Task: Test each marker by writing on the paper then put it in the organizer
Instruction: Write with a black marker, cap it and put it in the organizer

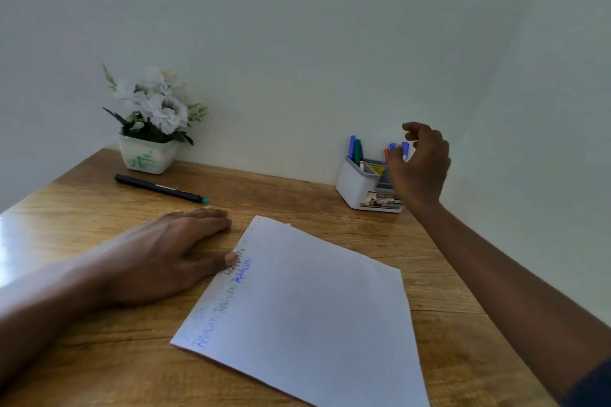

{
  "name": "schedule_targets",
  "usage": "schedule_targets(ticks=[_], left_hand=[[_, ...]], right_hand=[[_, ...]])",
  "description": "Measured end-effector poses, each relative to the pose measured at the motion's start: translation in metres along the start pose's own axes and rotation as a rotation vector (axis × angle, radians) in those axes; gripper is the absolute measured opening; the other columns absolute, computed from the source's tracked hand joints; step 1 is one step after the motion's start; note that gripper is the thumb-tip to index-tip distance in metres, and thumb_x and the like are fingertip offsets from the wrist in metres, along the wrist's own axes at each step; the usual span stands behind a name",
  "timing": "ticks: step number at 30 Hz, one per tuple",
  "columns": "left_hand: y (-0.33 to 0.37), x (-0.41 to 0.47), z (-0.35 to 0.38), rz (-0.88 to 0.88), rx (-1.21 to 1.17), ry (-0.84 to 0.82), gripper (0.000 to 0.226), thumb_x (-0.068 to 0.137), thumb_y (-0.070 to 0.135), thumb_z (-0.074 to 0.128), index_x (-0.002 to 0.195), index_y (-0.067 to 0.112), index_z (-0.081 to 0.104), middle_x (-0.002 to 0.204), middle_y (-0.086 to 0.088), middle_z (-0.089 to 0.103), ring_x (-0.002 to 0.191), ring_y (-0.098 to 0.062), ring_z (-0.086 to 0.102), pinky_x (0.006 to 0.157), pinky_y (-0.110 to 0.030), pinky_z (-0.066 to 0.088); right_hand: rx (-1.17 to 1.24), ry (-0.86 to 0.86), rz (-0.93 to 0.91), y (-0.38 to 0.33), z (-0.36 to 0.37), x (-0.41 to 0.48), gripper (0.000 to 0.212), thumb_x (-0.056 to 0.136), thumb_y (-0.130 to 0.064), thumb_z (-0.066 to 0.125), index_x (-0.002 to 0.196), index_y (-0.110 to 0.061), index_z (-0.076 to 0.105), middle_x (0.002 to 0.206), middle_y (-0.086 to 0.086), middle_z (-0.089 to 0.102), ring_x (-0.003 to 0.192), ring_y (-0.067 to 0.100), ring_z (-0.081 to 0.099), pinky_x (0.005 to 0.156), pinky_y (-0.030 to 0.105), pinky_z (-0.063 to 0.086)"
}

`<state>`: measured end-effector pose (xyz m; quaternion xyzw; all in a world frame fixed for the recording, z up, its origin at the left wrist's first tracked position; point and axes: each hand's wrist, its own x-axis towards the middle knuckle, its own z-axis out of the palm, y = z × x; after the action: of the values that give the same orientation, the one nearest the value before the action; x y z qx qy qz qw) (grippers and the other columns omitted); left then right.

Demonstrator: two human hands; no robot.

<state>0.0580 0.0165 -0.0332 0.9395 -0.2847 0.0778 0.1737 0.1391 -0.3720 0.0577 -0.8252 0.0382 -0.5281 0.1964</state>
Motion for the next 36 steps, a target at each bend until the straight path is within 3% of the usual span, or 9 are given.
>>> schedule_targets(ticks=[3, 6, 10, 13, 18, 24, 28, 32, 36], left_hand=[[0.017, -0.001, -0.015, -0.038, -0.071, -0.049, 0.074, 0.082, 0.089, 0.036, 0.146, 0.053, 0.04, 0.153, 0.035, 0.029, 0.14, 0.007, 0.032, 0.119, -0.034, 0.032], [0.023, -0.002, -0.019, -0.03, -0.07, -0.07, 0.053, 0.094, 0.068, 0.047, 0.145, 0.052, 0.046, 0.16, 0.024, 0.031, 0.145, -0.002, 0.033, 0.121, -0.038, 0.03], [0.018, 0.0, -0.015, 0.043, -0.042, -0.078, 0.044, 0.1, 0.06, 0.045, 0.144, 0.055, 0.045, 0.162, 0.019, 0.03, 0.148, -0.003, 0.029, 0.119, -0.03, 0.025], [0.016, 0.001, -0.013, 0.048, -0.01, -0.103, 0.043, 0.102, 0.056, 0.043, 0.145, 0.056, 0.043, 0.164, 0.015, 0.027, 0.15, -0.008, 0.027, 0.122, -0.042, 0.025], [0.014, 0.0, -0.011, 0.069, -0.001, -0.097, 0.043, 0.103, 0.056, 0.04, 0.146, 0.055, 0.042, 0.166, 0.011, 0.027, 0.149, -0.008, 0.027, 0.121, -0.046, 0.025], [0.012, 0.001, -0.008, 0.108, -0.034, -0.036, 0.041, 0.102, 0.052, 0.045, 0.143, 0.048, 0.05, 0.159, 0.011, 0.04, 0.144, -0.004, 0.034, 0.116, -0.041, 0.031], [0.01, 0.002, -0.011, 0.07, -0.175, 0.212, 0.024, 0.102, 0.038, 0.055, 0.116, 0.032, 0.073, 0.121, 0.018, 0.068, 0.106, 0.0, 0.061, 0.084, -0.026, 0.052], [0.003, 0.002, -0.012, -0.171, -0.375, 0.538, 0.018, 0.095, 0.048, 0.062, 0.086, 0.033, 0.065, 0.083, 0.016, 0.068, 0.08, 0.002, 0.063, 0.064, -0.024, 0.05], [0.004, -0.001, -0.017, -0.199, -0.562, 0.655, 0.03, 0.085, 0.048, 0.076, 0.106, 0.039, 0.057, 0.097, 0.014, 0.068, 0.081, -0.005, 0.068, 0.065, -0.025, 0.056]], right_hand=[[0.335, -0.181, -0.152, -0.054, 0.007, -0.027, 0.035, 0.083, -0.009, 0.066, 0.116, -0.021, 0.062, 0.094, -0.003, 0.067, 0.091, 0.014, 0.064, 0.079, 0.027, 0.051], [0.453, -0.594, -0.188, -0.107, 0.028, -0.044, 0.015, 0.088, -0.012, 0.071, 0.098, -0.023, 0.074, 0.086, -0.012, 0.072, 0.081, 0.001, 0.067, 0.069, 0.009, 0.049], [0.44, -0.984, -0.249, -0.164, 0.07, -0.058, 0.011, 0.09, -0.019, 0.073, 0.1, -0.019, 0.077, 0.094, -0.007, 0.075, 0.086, 0.001, 0.068, 0.071, 0.012, 0.051], [0.431, -1.077, -0.284, -0.202, 0.099, -0.066, 0.014, 0.089, -0.024, 0.075, 0.099, -0.014, 0.078, 0.094, -0.004, 0.075, 0.087, 0.006, 0.067, 0.072, 0.018, 0.05], [0.337, -1.234, -0.355, -0.241, 0.129, -0.072, 0.029, 0.076, -0.037, 0.086, 0.096, -0.018, 0.078, 0.094, -0.006, 0.074, 0.09, 0.007, 0.067, 0.077, 0.025, 0.054], [0.303, -1.267, -0.366, -0.238, 0.132, -0.071, 0.027, 0.078, -0.021, 0.086, 0.103, -0.016, 0.079, 0.085, -0.013, 0.069, 0.08, -0.002, 0.062, 0.063, 0.014, 0.043], [0.304, -1.188, -0.348, -0.212, 0.098, -0.056, 0.023, 0.087, -0.018, 0.078, 0.109, -0.012, 0.078, 0.097, -0.003, 0.074, 0.086, 0.004, 0.067, 0.071, 0.015, 0.047], [0.196, -0.98, -0.433, -0.171, 0.04, -0.048, 0.016, 0.093, -0.015, 0.07, 0.108, -0.015, 0.074, 0.099, -0.002, 0.072, 0.085, 0.009, 0.067, 0.075, 0.027, 0.052], [0.185, -0.891, -0.477, -0.136, -0.012, -0.07, 0.013, 0.096, -0.016, 0.061, 0.105, -0.02, 0.07, 0.092, -0.006, 0.069, 0.081, 0.012, 0.061, 0.072, 0.034, 0.05]])
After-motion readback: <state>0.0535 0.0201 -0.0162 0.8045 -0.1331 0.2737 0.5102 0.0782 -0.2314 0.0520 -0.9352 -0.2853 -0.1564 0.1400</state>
